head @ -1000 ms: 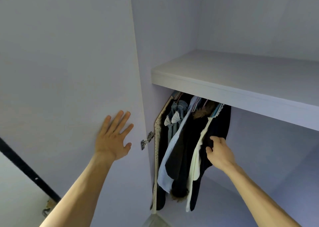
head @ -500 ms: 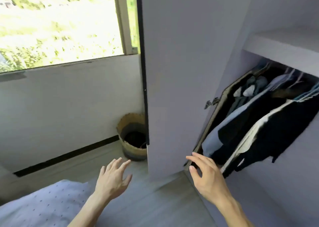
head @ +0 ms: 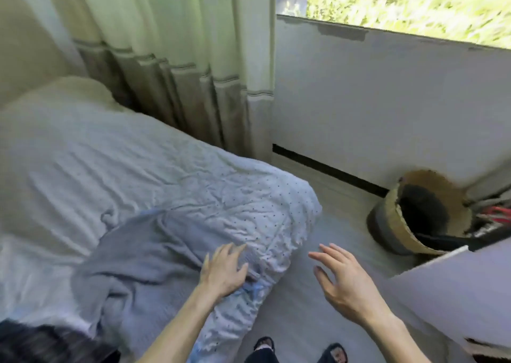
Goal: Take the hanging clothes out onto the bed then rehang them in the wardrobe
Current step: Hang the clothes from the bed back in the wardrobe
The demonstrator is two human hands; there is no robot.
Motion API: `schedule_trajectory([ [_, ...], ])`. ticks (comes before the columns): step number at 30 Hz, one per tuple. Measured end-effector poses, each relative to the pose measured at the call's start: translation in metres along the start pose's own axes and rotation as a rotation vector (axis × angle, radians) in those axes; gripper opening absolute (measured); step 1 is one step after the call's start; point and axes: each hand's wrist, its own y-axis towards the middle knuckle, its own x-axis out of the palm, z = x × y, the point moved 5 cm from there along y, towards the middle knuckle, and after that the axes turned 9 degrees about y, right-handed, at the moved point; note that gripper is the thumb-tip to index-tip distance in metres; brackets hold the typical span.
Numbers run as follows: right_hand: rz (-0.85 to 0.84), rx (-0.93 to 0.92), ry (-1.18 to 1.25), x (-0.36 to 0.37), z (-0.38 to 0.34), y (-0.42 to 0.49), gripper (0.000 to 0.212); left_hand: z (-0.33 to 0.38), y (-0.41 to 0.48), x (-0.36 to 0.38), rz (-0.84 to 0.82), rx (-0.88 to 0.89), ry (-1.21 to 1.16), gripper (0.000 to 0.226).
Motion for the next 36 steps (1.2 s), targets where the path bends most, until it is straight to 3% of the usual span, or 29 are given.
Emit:
schedule_trajectory([
  [8,-0.393,-0.339,-0.131,0.064,-0.082,0.046,0.039,-0.104,-0.089,0.044,0.026,-0.438,-0.186,0.060],
  [18,-0.647,-0.640,-0.244,0.098,-0.120,0.057,0.041,-0.097,-0.173,0.081,0.068,-0.772,-0.383,0.055],
  [27,-0.758,-0.760,-0.360,0.144,-0.130,0.073,0.046,-0.096,-0.190,0.094,0.066,-0.894,-0.436,0.053],
  [36,-0.883,-0.726,-0.501,0.253,-0.156,0.130,0.045,-0.169,-0.142,0.120,-0.095,-0.851,-0.427,0.052],
])
